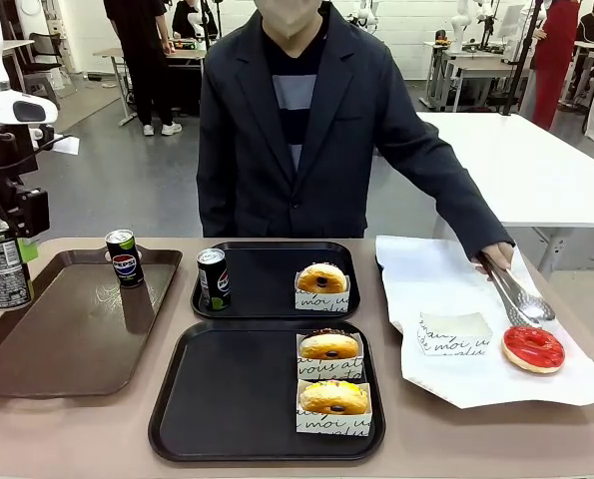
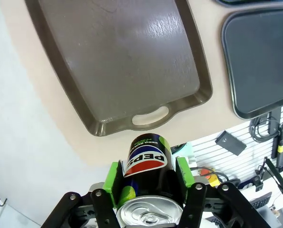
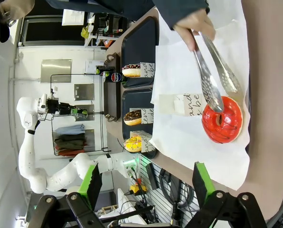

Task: Set up donuts and drinks on trays.
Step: Pick up one Pepsi coke from the Handle tray and place it on the Flat Tray without a Pepsi coke.

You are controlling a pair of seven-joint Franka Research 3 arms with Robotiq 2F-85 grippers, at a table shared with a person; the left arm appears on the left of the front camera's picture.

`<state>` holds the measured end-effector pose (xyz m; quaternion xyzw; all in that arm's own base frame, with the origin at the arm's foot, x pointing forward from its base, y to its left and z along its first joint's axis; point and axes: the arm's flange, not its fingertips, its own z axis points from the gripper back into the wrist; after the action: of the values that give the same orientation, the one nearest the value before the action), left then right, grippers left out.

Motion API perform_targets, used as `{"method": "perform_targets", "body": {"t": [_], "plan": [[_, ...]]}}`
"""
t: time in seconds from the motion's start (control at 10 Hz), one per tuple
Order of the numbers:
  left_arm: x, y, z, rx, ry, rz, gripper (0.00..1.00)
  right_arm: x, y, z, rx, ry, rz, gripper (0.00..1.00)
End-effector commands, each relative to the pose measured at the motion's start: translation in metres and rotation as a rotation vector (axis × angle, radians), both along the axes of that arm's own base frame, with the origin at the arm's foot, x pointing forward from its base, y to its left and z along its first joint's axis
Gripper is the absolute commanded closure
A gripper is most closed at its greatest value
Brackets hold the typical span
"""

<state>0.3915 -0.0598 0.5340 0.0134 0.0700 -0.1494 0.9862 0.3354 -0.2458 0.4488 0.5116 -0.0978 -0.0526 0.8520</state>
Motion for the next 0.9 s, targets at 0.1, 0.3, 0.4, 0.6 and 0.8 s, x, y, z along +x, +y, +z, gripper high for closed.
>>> {"method": "perform_targets", "body": {"t": [0.1,0.3,0.4,0.6,0.8], "plan": [[0.004,-0.073,-0.005,0.038,0.065,-0.174,0.43,-0.001,0.0,0.001,0.006,-0.002,0.002,0.0],[0.003,-0.124,-0.018,0.076,0.082,-0.252,0.43,-0.001,0.0,0.001,0.006,-0.002,0.002,0.0],[0.007,-0.144,-0.022,0.079,0.088,-0.281,0.43,-0.001,0.0,0.001,0.006,-0.002,0.002,0.0],[0.016,-0.181,-0.027,0.041,0.068,-0.341,0.43,-0.001,0.0,0.001,0.006,-0.002,0.002,0.0],[0.011,-0.213,-0.036,0.012,0.055,-0.383,0.43,-0.001,0.0,0.001,0.006,-0.002,0.002,0.0]]}}
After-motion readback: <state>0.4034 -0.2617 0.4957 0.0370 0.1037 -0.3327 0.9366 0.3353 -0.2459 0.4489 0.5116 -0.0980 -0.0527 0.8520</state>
